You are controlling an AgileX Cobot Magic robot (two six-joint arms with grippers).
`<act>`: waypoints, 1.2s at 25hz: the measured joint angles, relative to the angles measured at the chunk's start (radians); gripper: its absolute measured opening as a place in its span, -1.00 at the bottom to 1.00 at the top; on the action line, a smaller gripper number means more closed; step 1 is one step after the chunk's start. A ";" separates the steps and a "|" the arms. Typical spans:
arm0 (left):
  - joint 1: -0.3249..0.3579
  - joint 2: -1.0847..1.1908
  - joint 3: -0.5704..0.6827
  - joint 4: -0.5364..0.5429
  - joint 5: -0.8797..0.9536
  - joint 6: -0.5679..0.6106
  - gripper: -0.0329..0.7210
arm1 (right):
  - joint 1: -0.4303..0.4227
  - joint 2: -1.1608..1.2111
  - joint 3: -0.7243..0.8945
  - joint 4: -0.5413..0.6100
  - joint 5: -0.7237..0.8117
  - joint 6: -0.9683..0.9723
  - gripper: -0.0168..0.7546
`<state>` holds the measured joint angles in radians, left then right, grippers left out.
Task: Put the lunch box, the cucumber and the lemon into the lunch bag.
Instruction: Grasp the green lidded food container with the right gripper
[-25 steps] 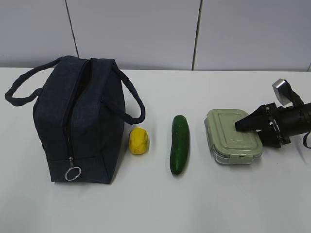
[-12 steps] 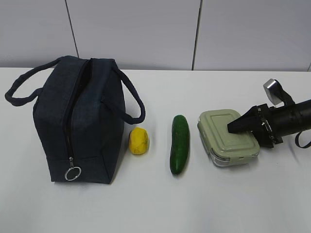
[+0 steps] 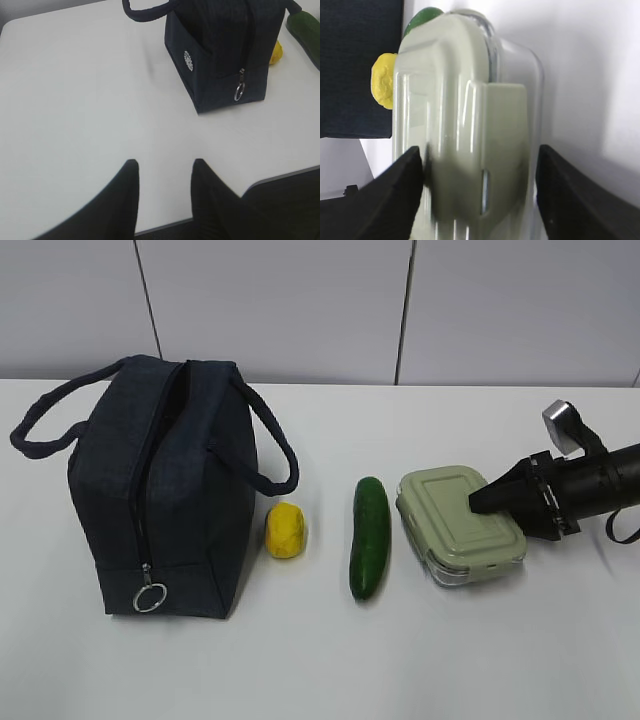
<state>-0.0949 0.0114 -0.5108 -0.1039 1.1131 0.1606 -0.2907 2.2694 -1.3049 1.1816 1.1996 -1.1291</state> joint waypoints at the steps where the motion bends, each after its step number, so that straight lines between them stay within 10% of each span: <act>1: 0.000 0.000 0.000 0.000 0.000 0.000 -0.28 | 0.000 0.000 0.000 0.002 0.002 0.000 0.25; 18: 0.000 0.028 -0.007 -0.002 0.000 0.000 -0.28 | 0.000 0.000 -0.006 -0.004 0.012 0.012 0.00; 30: 0.000 0.617 -0.277 -0.215 -0.051 0.000 -0.28 | 0.000 0.000 -0.006 0.000 0.012 0.016 -0.01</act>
<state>-0.0949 0.6285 -0.7880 -0.3187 1.0616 0.1606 -0.2907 2.2694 -1.3105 1.1816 1.2116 -1.1127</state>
